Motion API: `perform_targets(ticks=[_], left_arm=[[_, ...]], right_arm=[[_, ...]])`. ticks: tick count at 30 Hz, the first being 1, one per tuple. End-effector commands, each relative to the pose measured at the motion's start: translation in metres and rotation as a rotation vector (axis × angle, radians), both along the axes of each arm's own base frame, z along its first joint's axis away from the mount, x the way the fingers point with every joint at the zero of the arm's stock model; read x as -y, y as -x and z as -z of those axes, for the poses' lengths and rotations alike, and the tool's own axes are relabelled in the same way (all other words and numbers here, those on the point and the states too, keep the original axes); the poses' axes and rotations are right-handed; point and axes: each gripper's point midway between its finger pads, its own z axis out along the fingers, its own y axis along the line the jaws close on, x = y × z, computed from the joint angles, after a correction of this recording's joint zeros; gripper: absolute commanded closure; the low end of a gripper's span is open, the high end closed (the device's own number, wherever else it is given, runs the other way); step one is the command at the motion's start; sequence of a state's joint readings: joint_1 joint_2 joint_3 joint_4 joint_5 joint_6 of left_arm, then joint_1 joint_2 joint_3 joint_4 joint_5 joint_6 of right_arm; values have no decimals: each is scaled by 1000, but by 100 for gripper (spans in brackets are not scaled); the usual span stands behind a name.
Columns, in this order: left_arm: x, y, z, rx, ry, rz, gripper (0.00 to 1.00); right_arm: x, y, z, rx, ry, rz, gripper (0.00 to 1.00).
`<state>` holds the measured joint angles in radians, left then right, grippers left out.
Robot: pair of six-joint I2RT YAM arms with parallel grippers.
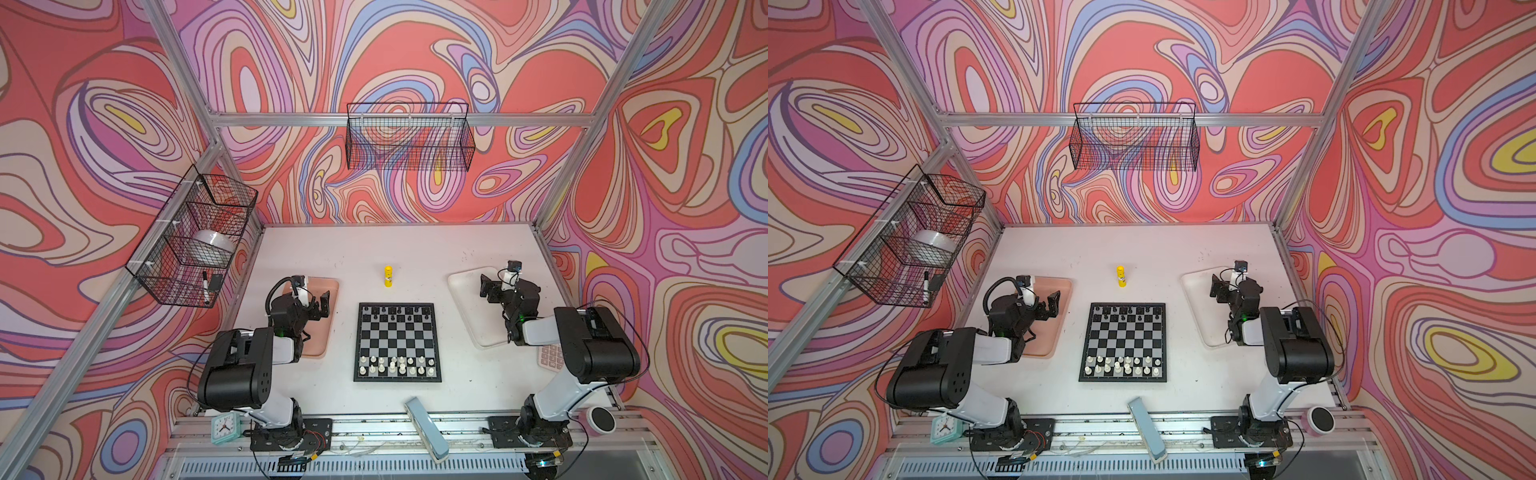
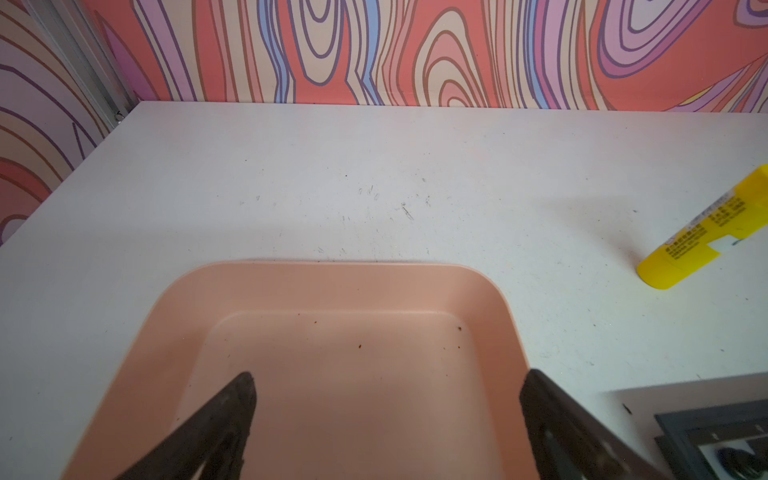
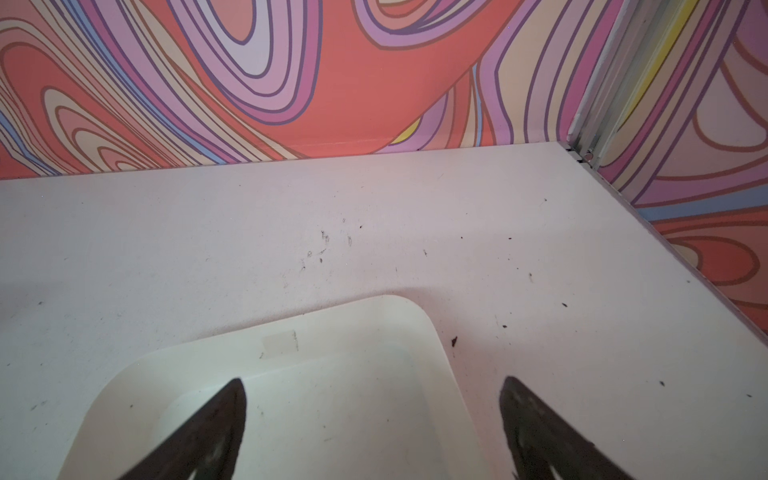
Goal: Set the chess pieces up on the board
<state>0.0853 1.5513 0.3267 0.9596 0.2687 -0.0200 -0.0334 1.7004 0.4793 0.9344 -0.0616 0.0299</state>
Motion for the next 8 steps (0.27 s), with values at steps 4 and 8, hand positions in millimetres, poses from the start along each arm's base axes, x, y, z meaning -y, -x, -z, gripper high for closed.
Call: perform_targets(ticks=[4, 8], left_arm=[[-2, -4, -9, 21, 7, -7, 0], [-2, -4, -8, 18, 8, -8, 0]], right_arm=[[1, 1, 4, -7, 6, -4, 2], [1, 2, 3, 0, 7, -4, 2]])
